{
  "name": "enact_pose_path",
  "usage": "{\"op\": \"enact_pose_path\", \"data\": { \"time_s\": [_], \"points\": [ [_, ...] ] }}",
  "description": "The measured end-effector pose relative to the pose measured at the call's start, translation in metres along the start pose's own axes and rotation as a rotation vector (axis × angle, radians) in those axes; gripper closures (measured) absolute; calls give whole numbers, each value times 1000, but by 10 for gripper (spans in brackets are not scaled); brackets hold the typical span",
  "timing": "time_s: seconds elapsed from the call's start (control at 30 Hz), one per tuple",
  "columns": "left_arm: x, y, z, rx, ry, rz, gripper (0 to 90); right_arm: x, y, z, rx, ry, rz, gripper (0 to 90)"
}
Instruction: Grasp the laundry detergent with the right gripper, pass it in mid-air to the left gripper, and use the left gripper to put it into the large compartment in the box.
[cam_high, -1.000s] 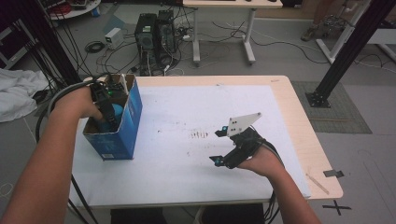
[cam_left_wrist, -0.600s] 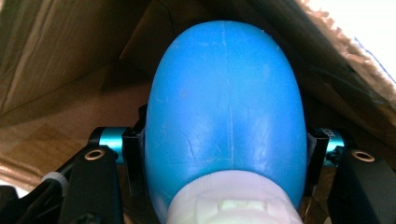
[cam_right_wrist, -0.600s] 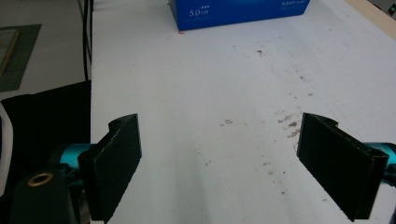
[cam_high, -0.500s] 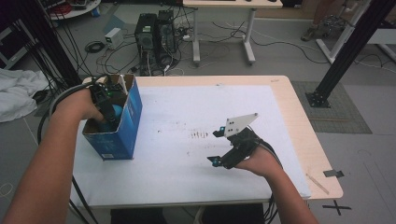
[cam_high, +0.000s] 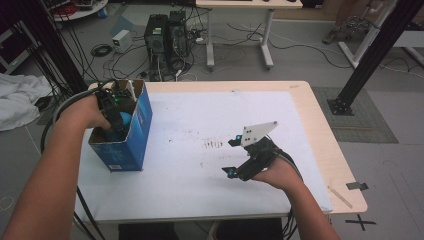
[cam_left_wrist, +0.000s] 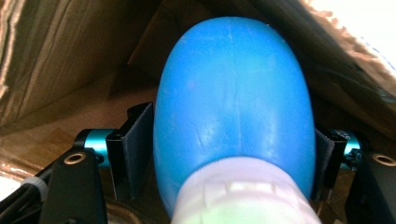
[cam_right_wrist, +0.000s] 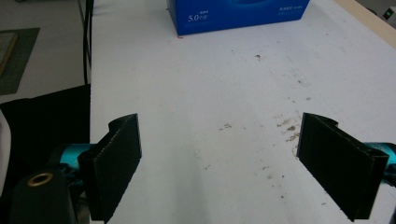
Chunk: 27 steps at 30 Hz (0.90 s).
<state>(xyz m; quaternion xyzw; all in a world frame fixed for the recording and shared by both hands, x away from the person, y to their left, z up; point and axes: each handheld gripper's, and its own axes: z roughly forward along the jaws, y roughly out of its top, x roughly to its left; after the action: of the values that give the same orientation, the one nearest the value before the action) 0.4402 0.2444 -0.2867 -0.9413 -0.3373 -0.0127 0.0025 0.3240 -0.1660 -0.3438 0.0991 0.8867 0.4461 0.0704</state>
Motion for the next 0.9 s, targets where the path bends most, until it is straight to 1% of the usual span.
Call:
{"op": "enact_pose_path", "data": {
  "time_s": [0.03,0.2,0.37,0.4,0.43,0.47,0.6,0.83,0.87,0.9],
  "points": [
    [0,0,-2,-4,-6,1,294,0,0,0,-1,-1,-3,131],
    [-1,-2,-4,-14,-5,-8,294,0,0,-1,-4,-2,-2,131],
    [0,-2,-10,-19,-2,-6,294,1,0,-2,-8,-4,2,131],
    [0,-2,-11,-20,-2,-3,289,1,0,-3,-9,-4,3,131],
    [-1,-2,-11,-21,-1,-4,254,0,0,-3,-8,-4,-2,131],
    [-1,-2,-12,-23,-3,-6,251,0,0,-3,-9,-4,0,131],
    [-1,-3,-14,-24,0,-5,251,0,0,-3,-14,-6,-1,131],
    [-2,-5,-17,-24,2,-14,251,1,0,-2,-18,-3,-5,131],
    [-2,-5,-19,-19,6,-9,251,1,0,-2,-17,-3,-3,131],
    [-2,-6,-20,-21,5,-13,251,0,0,-2,-17,-2,-5,131]
  ]
}}
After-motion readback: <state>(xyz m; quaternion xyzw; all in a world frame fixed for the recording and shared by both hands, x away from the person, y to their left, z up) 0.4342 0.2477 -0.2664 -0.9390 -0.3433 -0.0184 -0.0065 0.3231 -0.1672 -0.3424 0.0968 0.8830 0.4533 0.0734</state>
